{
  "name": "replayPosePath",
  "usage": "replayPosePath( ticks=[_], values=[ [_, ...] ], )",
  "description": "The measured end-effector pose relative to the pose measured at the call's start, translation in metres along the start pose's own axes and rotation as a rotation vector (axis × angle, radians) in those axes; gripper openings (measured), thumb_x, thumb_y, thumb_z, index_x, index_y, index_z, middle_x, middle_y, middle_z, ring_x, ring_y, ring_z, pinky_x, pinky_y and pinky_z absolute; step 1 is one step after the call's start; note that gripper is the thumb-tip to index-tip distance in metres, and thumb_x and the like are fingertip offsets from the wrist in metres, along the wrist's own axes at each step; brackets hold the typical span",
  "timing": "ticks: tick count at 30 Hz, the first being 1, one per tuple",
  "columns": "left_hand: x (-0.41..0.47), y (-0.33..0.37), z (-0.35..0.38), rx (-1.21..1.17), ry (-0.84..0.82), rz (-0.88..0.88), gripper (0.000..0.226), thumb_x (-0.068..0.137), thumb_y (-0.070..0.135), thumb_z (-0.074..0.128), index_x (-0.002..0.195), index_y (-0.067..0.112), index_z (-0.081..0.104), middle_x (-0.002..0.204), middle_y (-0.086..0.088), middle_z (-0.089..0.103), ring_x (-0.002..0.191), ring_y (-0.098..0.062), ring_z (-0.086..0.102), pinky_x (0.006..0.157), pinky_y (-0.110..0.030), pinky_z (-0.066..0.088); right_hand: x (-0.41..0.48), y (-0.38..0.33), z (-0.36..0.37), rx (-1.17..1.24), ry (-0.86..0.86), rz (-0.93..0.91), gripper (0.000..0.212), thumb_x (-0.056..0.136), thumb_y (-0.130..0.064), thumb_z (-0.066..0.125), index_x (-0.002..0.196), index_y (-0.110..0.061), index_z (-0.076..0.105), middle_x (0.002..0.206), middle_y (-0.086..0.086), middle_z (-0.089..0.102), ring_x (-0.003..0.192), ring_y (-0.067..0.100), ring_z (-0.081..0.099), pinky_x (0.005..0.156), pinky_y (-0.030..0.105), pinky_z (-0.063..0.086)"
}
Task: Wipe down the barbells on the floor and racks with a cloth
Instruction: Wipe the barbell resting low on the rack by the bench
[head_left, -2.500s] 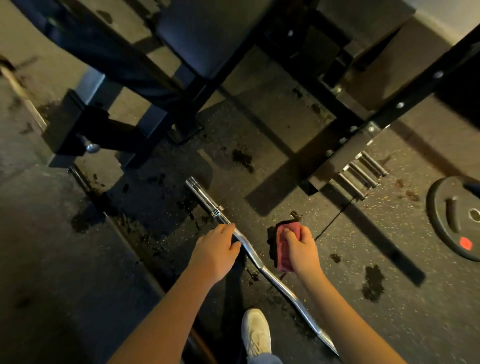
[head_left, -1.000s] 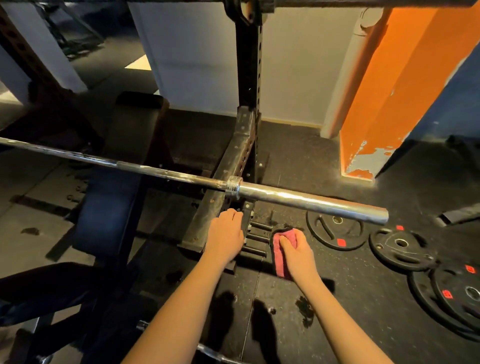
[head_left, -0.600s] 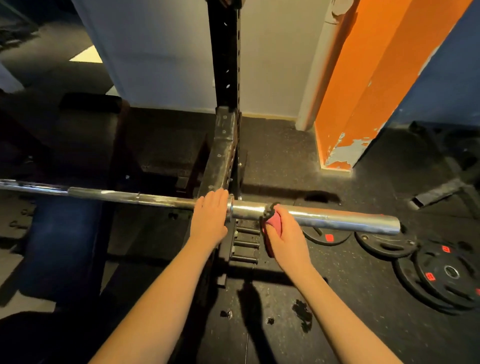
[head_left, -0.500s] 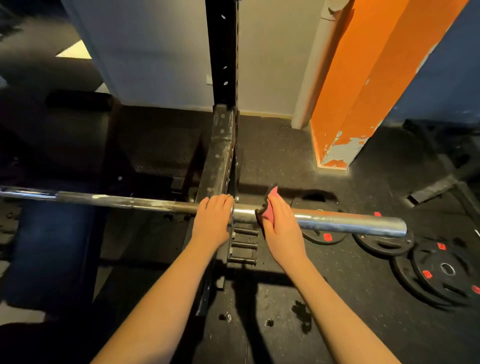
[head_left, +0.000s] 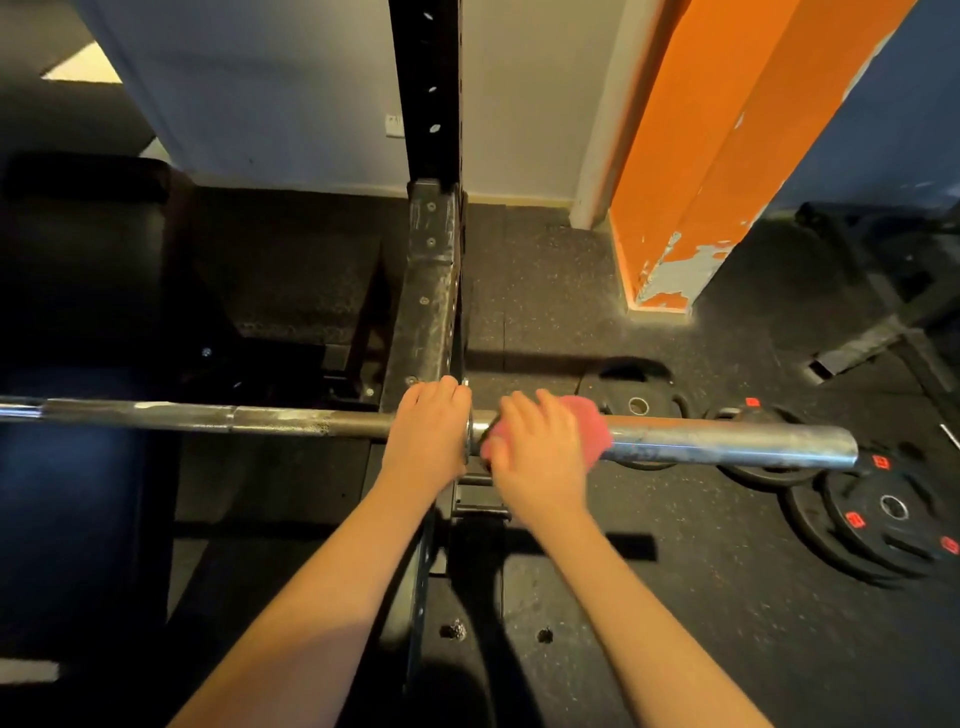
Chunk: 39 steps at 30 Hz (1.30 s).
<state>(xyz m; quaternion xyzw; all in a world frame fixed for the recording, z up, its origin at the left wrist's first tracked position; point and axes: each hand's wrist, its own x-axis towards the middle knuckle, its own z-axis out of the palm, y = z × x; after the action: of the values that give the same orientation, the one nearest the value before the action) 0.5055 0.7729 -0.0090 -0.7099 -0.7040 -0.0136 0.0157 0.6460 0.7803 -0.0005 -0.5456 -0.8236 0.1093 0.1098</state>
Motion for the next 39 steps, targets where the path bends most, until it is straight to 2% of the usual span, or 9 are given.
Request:
replayPosePath(
  ticks=[5, 11, 17, 22, 27, 29, 31, 33, 39],
  values=[
    [0.0, -0.002, -0.002, -0.04, 0.009, 0.0, 0.051, 0.065, 0.032, 0.079, 0.107, 0.02, 0.053, 0.104, 0.001, 0.053, 0.095, -0.017, 0.053, 0.085, -0.029, 0.04, 0.003, 0.019, -0.011, -0.032, -0.065, -0.236, 0.037, 0.089, -0.028, 0.051, 0.125, -0.019, 0.056, 0.124, -0.001, 0.06, 0.118, 0.022, 0.05, 0.102, 0.038, 0.035],
    [-0.005, 0.002, -0.005, -0.079, -0.008, -0.029, 0.056, 0.064, 0.028, 0.082, 0.11, 0.021, 0.052, 0.107, 0.002, 0.05, 0.098, -0.015, 0.049, 0.088, -0.027, 0.039, -0.009, 0.033, 0.001, 0.033, 0.112, 0.11, 0.05, 0.091, -0.035, 0.031, 0.122, -0.013, 0.062, 0.125, 0.005, 0.062, 0.128, 0.031, 0.046, 0.11, 0.048, 0.03],
    [-0.005, 0.002, 0.0, -0.087, 0.048, -0.035, 0.04, 0.072, 0.027, 0.074, 0.106, 0.019, 0.054, 0.102, 0.0, 0.052, 0.092, -0.017, 0.052, 0.084, -0.029, 0.041, 0.001, 0.008, 0.001, 0.007, -0.017, -0.203, 0.043, 0.092, -0.038, 0.037, 0.126, -0.019, 0.056, 0.125, -0.001, 0.06, 0.123, 0.026, 0.049, 0.108, 0.04, 0.029],
    [-0.001, 0.0, -0.006, -0.104, -0.033, -0.032, 0.065, 0.061, 0.03, 0.084, 0.116, 0.02, 0.05, 0.112, 0.002, 0.048, 0.102, -0.015, 0.048, 0.091, -0.028, 0.039, -0.011, 0.062, -0.011, 0.015, 0.049, 0.115, 0.068, 0.09, -0.055, 0.015, 0.137, -0.021, 0.052, 0.146, 0.0, 0.046, 0.142, 0.028, 0.027, 0.116, 0.05, 0.014],
    [-0.004, -0.001, 0.0, -0.111, 0.057, -0.017, 0.048, 0.065, 0.029, 0.08, 0.103, 0.017, 0.054, 0.101, 0.0, 0.051, 0.089, -0.016, 0.05, 0.081, -0.028, 0.04, 0.018, -0.008, -0.006, 0.107, -0.044, -0.081, 0.035, 0.095, -0.034, 0.028, 0.11, -0.018, 0.056, 0.112, 0.001, 0.061, 0.097, 0.016, 0.057, 0.09, 0.035, 0.044],
    [-0.003, -0.002, -0.001, -0.122, 0.048, -0.015, 0.047, 0.065, 0.03, 0.078, 0.103, 0.017, 0.053, 0.101, 0.0, 0.051, 0.089, -0.016, 0.05, 0.08, -0.028, 0.039, 0.024, 0.001, -0.007, 0.174, -0.107, -0.093, 0.029, 0.097, -0.031, 0.041, 0.122, -0.019, 0.049, 0.136, 0.006, 0.05, 0.095, 0.01, 0.056, 0.089, 0.031, 0.047],
    [0.0, -0.002, -0.003, -0.122, -0.017, -0.009, 0.057, 0.064, 0.029, 0.08, 0.111, 0.018, 0.05, 0.11, 0.0, 0.048, 0.098, -0.017, 0.048, 0.087, -0.028, 0.039, 0.018, 0.034, -0.005, 0.033, -0.056, -0.003, 0.047, 0.097, -0.045, 0.038, 0.134, -0.017, 0.05, 0.154, 0.008, 0.032, 0.124, 0.018, 0.046, 0.107, 0.039, 0.035],
    [0.001, -0.002, -0.004, -0.119, -0.054, -0.022, 0.064, 0.063, 0.028, 0.082, 0.116, 0.018, 0.048, 0.114, 0.0, 0.046, 0.103, -0.018, 0.047, 0.092, -0.03, 0.04, 0.007, 0.045, -0.005, -0.155, 0.02, 0.1, 0.06, 0.092, -0.053, 0.022, 0.121, -0.019, 0.062, 0.142, 0.007, 0.05, 0.135, 0.028, 0.038, 0.114, 0.049, 0.022],
    [0.0, -0.003, -0.003, -0.127, 0.025, -0.015, 0.042, 0.073, 0.033, 0.073, 0.105, 0.018, 0.05, 0.106, 0.0, 0.05, 0.092, -0.015, 0.048, 0.084, -0.028, 0.041, 0.024, -0.012, 0.003, -0.135, 0.008, -0.074, 0.052, 0.092, -0.04, 0.016, 0.093, -0.022, 0.065, 0.087, -0.004, 0.065, 0.086, 0.017, 0.06, 0.085, 0.036, 0.041]
  ],
)
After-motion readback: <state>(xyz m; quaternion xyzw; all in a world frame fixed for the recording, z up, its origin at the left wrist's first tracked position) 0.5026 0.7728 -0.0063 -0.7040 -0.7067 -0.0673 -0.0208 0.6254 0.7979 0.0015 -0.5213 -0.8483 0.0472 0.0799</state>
